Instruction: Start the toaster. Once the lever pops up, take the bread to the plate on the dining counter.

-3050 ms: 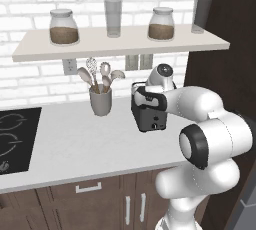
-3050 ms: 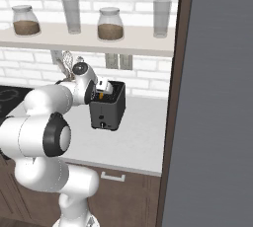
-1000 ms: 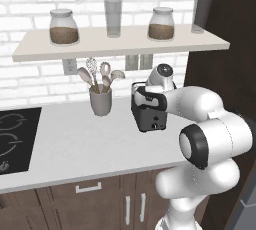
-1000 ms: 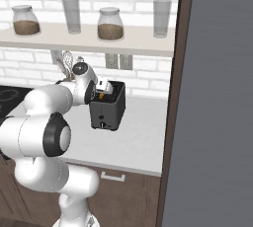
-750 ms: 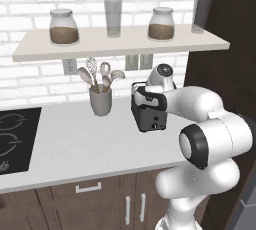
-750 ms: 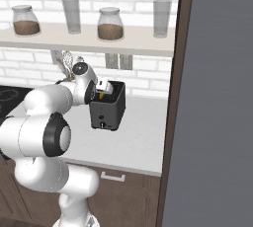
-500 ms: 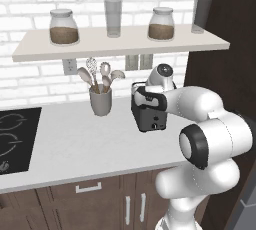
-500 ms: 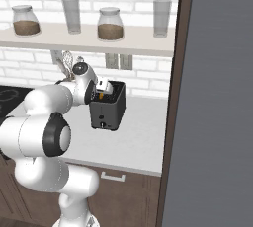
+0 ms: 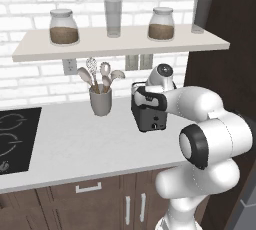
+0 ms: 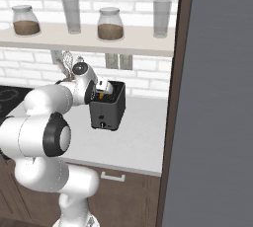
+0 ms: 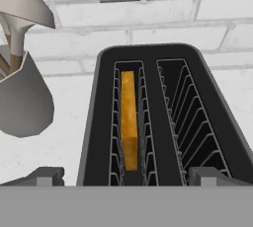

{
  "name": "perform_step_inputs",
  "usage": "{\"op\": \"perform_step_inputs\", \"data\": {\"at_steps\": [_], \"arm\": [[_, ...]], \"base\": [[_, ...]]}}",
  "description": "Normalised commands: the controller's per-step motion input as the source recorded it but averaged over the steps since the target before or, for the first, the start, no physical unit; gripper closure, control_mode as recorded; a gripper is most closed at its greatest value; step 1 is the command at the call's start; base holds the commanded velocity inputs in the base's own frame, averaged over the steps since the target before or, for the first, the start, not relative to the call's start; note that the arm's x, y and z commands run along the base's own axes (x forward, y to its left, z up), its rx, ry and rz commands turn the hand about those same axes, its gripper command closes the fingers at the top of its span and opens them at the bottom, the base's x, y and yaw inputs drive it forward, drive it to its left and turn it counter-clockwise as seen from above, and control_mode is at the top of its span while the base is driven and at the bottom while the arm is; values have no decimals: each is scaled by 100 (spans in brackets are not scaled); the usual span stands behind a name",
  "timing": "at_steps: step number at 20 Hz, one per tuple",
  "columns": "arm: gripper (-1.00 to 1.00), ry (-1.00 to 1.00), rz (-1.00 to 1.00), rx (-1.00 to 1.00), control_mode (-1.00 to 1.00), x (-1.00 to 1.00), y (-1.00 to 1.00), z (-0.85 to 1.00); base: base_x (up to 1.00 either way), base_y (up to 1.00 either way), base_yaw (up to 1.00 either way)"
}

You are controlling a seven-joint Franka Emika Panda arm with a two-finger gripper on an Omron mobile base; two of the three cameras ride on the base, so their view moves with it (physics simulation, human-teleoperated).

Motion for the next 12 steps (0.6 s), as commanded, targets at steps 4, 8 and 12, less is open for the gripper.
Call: {"op": "perform_step_inputs", "data": {"at_steps": [4, 8, 12], "arm": [[-100, 0, 0, 0, -100, 0, 0, 0], [-100, 0, 0, 0, -100, 0, 0, 0], [-100, 0, 0, 0, -100, 0, 0, 0]], "base": [[0, 0, 0], [0, 0, 0], [0, 0, 0]]}}
